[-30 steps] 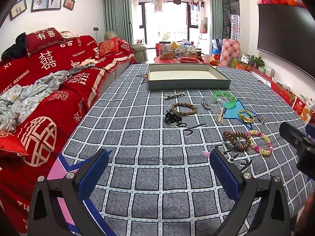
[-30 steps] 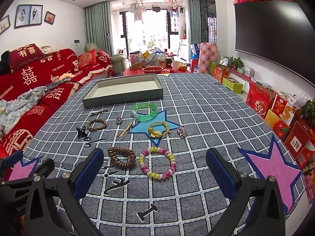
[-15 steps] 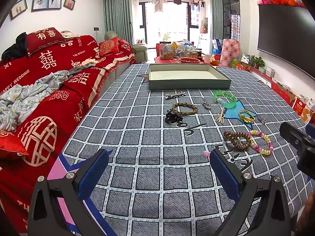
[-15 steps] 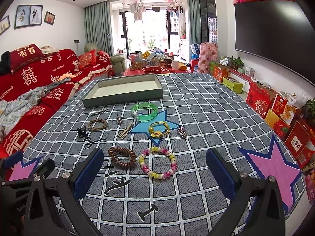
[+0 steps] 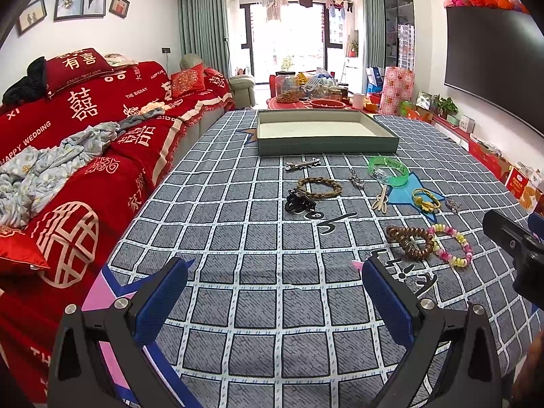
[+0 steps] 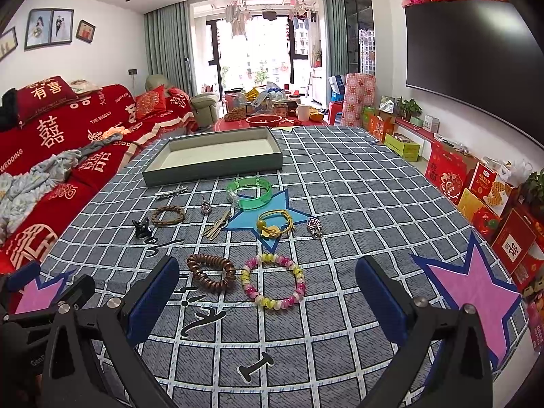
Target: Organize jewelry
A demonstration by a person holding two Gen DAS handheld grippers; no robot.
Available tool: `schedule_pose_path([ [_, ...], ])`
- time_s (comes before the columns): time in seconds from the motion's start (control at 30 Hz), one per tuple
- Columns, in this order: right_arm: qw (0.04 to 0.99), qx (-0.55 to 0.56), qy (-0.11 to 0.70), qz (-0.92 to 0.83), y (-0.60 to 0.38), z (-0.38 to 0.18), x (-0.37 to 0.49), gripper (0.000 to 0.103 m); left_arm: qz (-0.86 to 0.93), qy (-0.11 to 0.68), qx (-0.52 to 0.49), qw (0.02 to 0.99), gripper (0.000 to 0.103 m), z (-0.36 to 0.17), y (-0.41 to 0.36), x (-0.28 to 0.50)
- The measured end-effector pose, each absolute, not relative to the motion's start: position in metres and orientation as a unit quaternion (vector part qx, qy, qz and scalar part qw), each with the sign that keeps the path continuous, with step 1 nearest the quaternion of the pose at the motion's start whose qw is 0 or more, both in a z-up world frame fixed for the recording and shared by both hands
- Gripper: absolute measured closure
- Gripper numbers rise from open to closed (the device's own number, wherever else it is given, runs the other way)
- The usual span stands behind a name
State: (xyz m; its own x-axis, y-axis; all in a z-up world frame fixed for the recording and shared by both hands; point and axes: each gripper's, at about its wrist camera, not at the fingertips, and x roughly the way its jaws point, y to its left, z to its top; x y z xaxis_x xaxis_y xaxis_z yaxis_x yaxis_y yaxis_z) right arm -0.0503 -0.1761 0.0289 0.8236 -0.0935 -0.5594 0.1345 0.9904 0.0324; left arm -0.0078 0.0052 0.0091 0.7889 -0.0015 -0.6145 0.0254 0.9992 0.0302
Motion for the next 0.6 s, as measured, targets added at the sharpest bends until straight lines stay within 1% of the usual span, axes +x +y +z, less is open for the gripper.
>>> schedule_pose_path([
  [0.6, 0.954, 0.035, 0.29, -0.06, -0.1755, 0.0285, -0.0505, 0.0, -0.007, 0.325, 0.019, 0.945, 0.0, 0.0091, 0.0057, -0.0079],
])
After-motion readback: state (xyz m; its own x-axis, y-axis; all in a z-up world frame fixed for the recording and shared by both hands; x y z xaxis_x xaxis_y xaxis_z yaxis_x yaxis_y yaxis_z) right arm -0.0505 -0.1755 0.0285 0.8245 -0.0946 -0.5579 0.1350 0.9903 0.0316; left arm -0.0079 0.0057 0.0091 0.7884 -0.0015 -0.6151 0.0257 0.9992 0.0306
